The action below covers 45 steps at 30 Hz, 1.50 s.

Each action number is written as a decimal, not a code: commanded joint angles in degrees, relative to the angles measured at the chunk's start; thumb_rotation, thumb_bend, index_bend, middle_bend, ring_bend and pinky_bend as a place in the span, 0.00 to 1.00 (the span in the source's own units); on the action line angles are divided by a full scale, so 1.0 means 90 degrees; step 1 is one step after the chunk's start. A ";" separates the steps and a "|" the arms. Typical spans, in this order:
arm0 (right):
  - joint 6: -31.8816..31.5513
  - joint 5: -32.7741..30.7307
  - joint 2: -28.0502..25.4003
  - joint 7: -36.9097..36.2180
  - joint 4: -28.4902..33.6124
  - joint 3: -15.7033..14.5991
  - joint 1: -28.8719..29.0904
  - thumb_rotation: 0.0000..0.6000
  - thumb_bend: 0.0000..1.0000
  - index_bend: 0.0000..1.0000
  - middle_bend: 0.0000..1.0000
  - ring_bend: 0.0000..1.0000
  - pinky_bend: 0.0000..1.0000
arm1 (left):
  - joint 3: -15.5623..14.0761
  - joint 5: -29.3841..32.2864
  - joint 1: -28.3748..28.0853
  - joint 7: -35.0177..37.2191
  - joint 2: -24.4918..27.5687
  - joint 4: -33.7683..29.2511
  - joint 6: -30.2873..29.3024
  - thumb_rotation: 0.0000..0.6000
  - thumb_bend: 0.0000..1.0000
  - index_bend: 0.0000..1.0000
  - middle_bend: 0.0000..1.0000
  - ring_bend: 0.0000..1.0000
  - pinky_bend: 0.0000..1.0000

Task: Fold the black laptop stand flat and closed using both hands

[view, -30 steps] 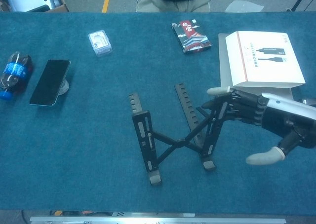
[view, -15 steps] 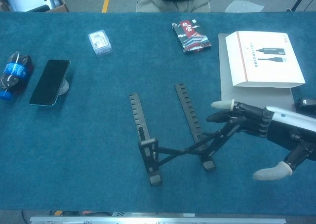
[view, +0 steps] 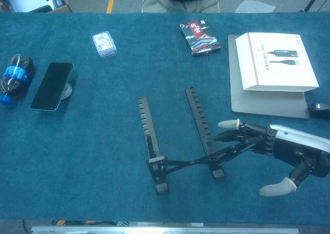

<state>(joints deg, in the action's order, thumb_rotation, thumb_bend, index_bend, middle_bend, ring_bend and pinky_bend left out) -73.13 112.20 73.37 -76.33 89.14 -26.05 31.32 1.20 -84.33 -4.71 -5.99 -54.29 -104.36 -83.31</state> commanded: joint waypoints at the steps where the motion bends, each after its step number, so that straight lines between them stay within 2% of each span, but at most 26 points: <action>1: -0.0001 -0.0009 0.0029 -0.0051 -0.0033 -0.0019 0.0013 1.00 0.00 0.07 0.15 0.06 0.15 | 0.0002 0.0005 -0.0004 -0.0011 -0.0001 -0.0003 0.0007 1.00 0.20 0.17 0.15 0.04 0.03; 7: -0.0068 -0.0100 0.0035 -0.0288 -0.0002 -0.0014 0.0032 1.00 0.00 0.07 0.15 0.06 0.15 | 0.0005 0.0022 -0.0009 -0.0028 -0.0002 -0.0007 0.0022 1.00 0.20 0.17 0.15 0.04 0.03; 12: -0.0124 -0.0212 -0.0145 -0.0329 0.0149 0.0176 0.0204 1.00 0.00 0.06 0.15 0.06 0.15 | 0.0019 0.0042 -0.0037 -0.0057 -0.0004 -0.0023 0.0061 1.00 0.20 0.17 0.15 0.04 0.03; 15: 0.0023 -0.0217 -0.0280 -0.0241 0.0253 0.0263 0.0410 1.00 0.08 0.01 0.15 0.06 0.15 | 0.0023 0.0043 -0.0050 -0.0080 -0.0007 -0.0037 0.0076 1.00 0.20 0.17 0.15 0.04 0.03; 19: 0.0204 -0.0350 -0.0369 -0.0190 0.0380 0.0402 0.0595 1.00 0.18 0.00 0.13 0.05 0.15 | 0.0027 0.0074 -0.0060 -0.0092 -0.0012 -0.0045 0.0103 1.00 0.20 0.17 0.15 0.04 0.03; 29: 0.0002 -0.0472 -0.0751 0.0114 0.0713 0.0723 0.0737 1.00 0.19 0.00 0.13 0.05 0.15 | 0.0010 0.0001 -0.0246 -0.0034 0.0132 -0.0150 0.0414 1.00 0.20 0.17 0.15 0.04 0.03; 35: -0.0253 -0.0775 -0.1128 0.0359 0.1005 0.1044 0.0690 1.00 0.19 0.00 0.13 0.05 0.15 | -0.0064 -0.0151 -0.0512 0.0443 0.0311 -0.0289 0.0924 1.00 0.20 0.17 0.15 0.04 0.03; 45: -0.0319 -0.0889 -0.1271 0.0440 0.1149 0.1264 0.0593 1.00 0.19 0.00 0.13 0.05 0.15 | -0.0256 -0.0480 -0.0923 0.1575 0.0621 -0.0463 0.1717 1.00 0.20 0.17 0.16 0.05 0.04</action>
<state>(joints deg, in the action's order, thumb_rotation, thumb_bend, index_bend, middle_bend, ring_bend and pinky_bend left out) -75.76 104.47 61.98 -72.50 99.39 -15.00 36.85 -0.52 -87.68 -12.00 5.84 -49.56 -107.93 -69.52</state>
